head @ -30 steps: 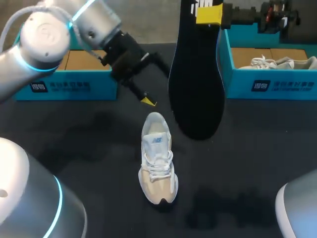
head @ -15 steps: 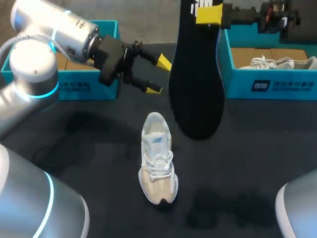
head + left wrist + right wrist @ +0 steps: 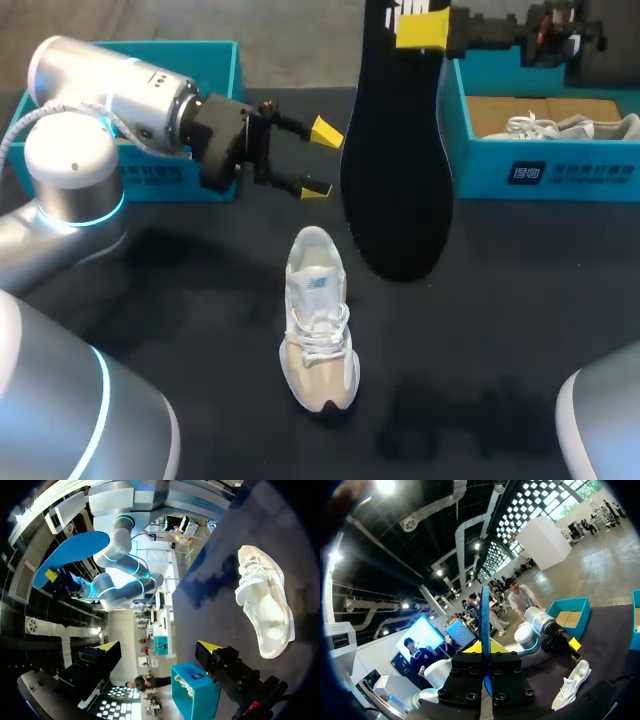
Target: Take the shoe out of the shoebox, open the shoe tongue, remove and reinsert the insole, then place the shoe into the shoebox
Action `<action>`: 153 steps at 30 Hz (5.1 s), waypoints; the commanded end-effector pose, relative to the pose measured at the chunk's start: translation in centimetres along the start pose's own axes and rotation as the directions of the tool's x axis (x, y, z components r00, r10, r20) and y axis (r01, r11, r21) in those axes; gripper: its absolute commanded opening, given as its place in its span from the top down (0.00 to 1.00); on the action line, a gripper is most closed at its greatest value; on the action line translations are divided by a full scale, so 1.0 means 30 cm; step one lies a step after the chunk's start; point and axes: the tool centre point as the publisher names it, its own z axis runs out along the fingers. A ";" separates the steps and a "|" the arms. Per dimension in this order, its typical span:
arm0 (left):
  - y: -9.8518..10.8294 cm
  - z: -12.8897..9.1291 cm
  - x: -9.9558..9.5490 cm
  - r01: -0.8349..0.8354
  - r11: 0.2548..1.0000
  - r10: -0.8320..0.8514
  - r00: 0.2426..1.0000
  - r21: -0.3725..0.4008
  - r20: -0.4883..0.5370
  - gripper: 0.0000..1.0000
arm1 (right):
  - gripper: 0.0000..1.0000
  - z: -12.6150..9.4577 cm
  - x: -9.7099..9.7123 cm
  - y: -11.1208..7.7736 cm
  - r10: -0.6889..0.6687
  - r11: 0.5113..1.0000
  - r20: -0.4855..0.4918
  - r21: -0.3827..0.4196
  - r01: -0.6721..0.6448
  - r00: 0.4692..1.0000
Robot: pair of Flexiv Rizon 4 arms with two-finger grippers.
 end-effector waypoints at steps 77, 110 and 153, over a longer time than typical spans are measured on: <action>0.012 -0.036 -0.029 -0.129 0.982 0.134 0.991 -0.141 0.021 0.00 | 1.00 0.135 -0.408 0.192 0.325 0.944 -0.011 0.063 -0.323 0.946; 0.012 -0.036 -0.029 -0.129 0.982 0.134 0.991 -0.141 0.021 0.00 | 1.00 0.118 -0.816 0.195 0.521 0.853 -0.052 0.060 -0.519 0.852; 0.012 -0.036 -0.029 -0.129 0.982 0.134 0.991 -0.141 0.021 0.00 | 1.00 0.195 -1.015 0.018 0.786 0.619 -0.012 0.030 -0.785 0.619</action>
